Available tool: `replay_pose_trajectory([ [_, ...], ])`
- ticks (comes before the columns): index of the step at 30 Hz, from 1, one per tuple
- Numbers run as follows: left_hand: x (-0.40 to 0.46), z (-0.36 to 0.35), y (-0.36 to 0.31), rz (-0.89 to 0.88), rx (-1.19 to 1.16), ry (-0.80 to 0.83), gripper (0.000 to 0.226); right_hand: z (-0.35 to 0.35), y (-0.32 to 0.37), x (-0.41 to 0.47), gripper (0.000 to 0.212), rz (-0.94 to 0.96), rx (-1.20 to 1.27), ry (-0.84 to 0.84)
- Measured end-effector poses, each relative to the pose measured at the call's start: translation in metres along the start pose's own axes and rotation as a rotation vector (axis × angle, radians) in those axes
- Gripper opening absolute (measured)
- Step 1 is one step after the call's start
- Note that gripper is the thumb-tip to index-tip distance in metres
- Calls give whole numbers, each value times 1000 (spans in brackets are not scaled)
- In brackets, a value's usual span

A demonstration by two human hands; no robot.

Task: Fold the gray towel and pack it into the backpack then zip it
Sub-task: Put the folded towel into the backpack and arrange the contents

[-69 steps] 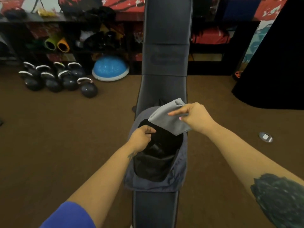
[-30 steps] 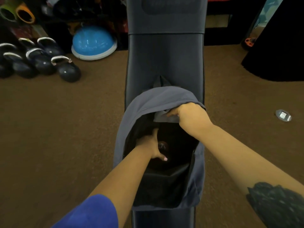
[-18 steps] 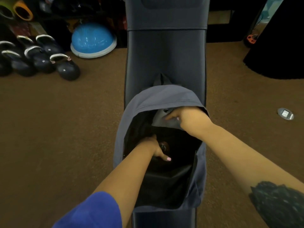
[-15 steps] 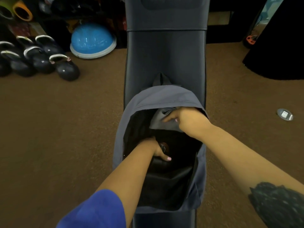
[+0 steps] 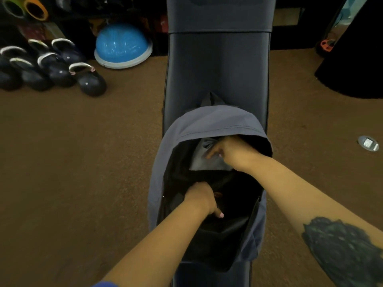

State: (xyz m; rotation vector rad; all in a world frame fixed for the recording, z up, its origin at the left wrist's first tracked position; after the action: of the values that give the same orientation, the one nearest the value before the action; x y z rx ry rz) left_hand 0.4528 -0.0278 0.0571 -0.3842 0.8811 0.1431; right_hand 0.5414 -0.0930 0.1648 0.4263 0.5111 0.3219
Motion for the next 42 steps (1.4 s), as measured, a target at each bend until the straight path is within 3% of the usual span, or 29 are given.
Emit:
replay_pose_trajectory([
  [5,-17,-2,-1,13,56,-28,95,-32,1,11,29,-32,-93,51],
  [14,-28,-11,-1,5,-25,-33,84,-112,-25,18,26,-131,-234,227],
  [18,-31,-14,-2,-11,-47,-68,83,-132,-32,19,25,-189,-151,314],
  [26,-26,-13,1,4,-72,-54,86,-135,-39,21,29,-188,65,328],
  [32,-14,2,-4,-13,-76,-27,94,-67,-40,3,34,-128,266,47],
  [39,4,27,-13,-62,-228,-37,81,-30,-46,-44,32,-120,80,-242],
  [42,12,39,-16,-118,-314,-81,74,-47,-43,-54,28,-88,42,-201],
])
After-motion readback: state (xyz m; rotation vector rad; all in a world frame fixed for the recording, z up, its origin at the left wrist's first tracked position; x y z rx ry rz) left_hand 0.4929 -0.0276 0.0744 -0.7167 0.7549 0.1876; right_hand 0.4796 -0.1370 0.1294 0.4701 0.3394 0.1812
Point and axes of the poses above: each hand's wrist, its own x-axis towards the middle knuckle, its own z-axis out of the back of the hand, y = z × x, the point moved 9 cm from there along x, towards the middle knuckle, and after that the axes turned 8 degrees about -x, right-handed, at the moved point
